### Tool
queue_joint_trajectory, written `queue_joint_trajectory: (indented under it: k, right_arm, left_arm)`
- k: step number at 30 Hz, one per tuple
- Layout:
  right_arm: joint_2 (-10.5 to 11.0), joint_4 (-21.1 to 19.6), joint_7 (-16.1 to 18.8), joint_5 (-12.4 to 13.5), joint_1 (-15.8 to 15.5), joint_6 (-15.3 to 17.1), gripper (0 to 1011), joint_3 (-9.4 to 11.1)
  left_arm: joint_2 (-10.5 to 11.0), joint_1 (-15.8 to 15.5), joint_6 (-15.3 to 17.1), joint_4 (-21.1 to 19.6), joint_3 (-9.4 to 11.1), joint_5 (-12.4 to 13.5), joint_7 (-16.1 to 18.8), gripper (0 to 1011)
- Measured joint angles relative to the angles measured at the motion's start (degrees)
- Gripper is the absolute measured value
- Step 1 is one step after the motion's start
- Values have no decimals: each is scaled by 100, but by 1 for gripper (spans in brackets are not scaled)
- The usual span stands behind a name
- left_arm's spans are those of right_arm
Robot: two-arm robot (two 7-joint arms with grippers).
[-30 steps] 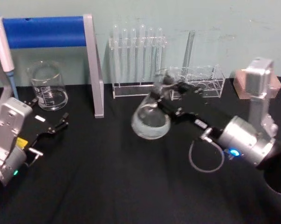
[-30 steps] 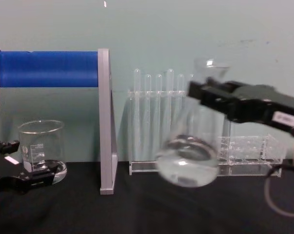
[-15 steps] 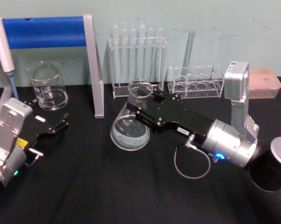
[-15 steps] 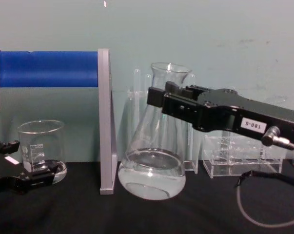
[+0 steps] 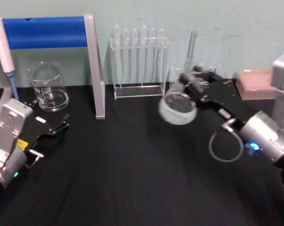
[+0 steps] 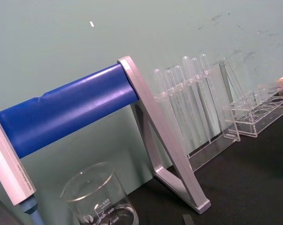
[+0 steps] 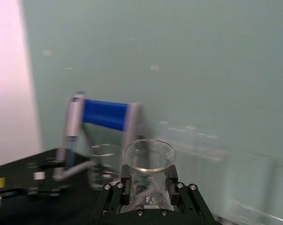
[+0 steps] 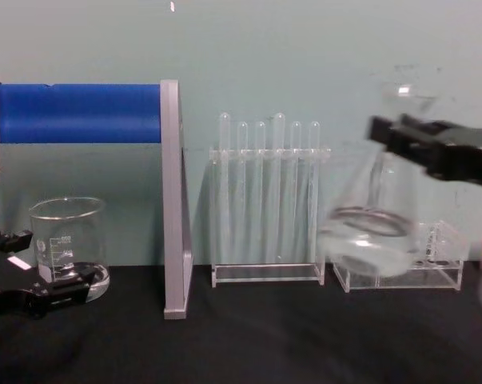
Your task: Grasp the erlenmeyer flask with one hand, shake it three times, then place it back.
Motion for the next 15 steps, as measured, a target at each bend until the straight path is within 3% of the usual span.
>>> queue_joint_trajectory:
  k: [5, 6, 12, 15]
  right_arm:
    - [63, -195, -545, -127, -357, 7, 449, 531]
    - [63, -195, -545, -127, -357, 7, 449, 531]
    - [72, -357, -915, -199, -690, 25, 449, 1005]
    - [60, -392, -960, -222, -760, 33, 449, 1091]
  left_arm:
    - [0, 0, 0, 0, 0, 0, 0, 1001]
    - [0, 0, 0, 0, 0, 0, 0, 1001]
    - [0, 0, 0, 0, 0, 0, 0, 1001]
    - [0, 0, 0, 0, 0, 0, 0, 1001]
